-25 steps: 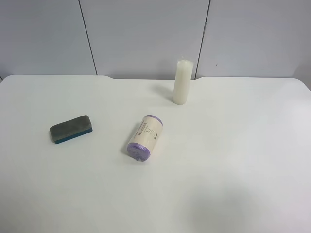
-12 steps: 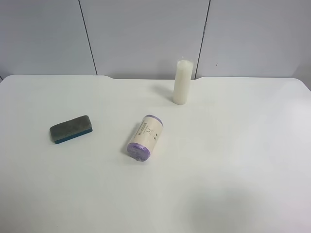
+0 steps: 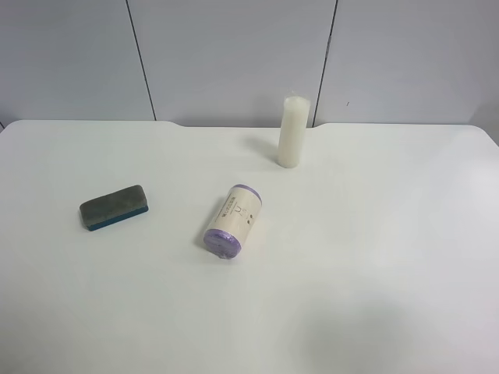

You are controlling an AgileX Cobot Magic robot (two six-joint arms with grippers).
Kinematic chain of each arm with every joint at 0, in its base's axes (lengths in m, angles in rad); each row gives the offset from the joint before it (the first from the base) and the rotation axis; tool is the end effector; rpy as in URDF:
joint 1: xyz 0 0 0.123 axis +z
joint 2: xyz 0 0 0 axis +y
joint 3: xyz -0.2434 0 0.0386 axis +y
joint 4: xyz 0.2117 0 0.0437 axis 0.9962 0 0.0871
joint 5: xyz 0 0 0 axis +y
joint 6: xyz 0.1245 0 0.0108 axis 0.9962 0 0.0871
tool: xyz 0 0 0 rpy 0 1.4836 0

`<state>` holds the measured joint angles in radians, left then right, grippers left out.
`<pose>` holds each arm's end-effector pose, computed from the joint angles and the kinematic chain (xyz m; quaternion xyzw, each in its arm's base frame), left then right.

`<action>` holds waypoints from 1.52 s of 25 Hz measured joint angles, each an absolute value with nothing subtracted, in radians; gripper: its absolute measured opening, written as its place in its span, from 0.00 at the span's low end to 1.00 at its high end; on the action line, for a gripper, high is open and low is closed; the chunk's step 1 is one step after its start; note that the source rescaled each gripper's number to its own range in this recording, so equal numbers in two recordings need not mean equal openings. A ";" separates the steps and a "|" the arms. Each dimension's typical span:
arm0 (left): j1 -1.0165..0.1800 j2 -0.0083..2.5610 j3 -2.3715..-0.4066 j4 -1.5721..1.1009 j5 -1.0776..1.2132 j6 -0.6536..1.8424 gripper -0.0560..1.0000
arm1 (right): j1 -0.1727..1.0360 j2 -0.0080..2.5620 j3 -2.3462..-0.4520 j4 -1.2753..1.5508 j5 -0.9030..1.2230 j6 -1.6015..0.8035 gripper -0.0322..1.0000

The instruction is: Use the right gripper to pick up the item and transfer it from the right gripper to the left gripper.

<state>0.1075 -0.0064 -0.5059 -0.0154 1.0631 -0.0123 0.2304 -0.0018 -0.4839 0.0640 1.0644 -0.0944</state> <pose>0.0312 0.0017 0.2460 -0.0506 0.8491 0.0173 0.5255 0.0309 0.0144 0.2398 -0.1397 0.8460 0.0668 0.5102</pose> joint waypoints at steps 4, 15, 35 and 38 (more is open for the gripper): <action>0.079 -0.006 -0.506 -0.015 1.059 -0.012 0.99 | 0.230 -0.002 -0.484 0.064 1.064 -0.094 0.99; 0.072 -0.006 -0.506 -0.015 1.059 -0.012 0.99 | 0.230 -0.002 -0.484 0.064 1.064 -0.094 0.99; 0.072 -0.006 -0.506 -0.015 1.059 -0.012 0.99 | 0.074 -0.002 -0.484 0.064 1.064 -0.094 0.99; 0.072 -0.006 -0.506 -0.015 1.059 -0.012 0.99 | 0.031 -0.002 -0.484 0.064 1.064 -0.094 0.99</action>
<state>0.0715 -0.0064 -0.5059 -0.0154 1.0593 -0.0123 0.0307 -0.0018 -0.4839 0.0640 1.0644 -0.0944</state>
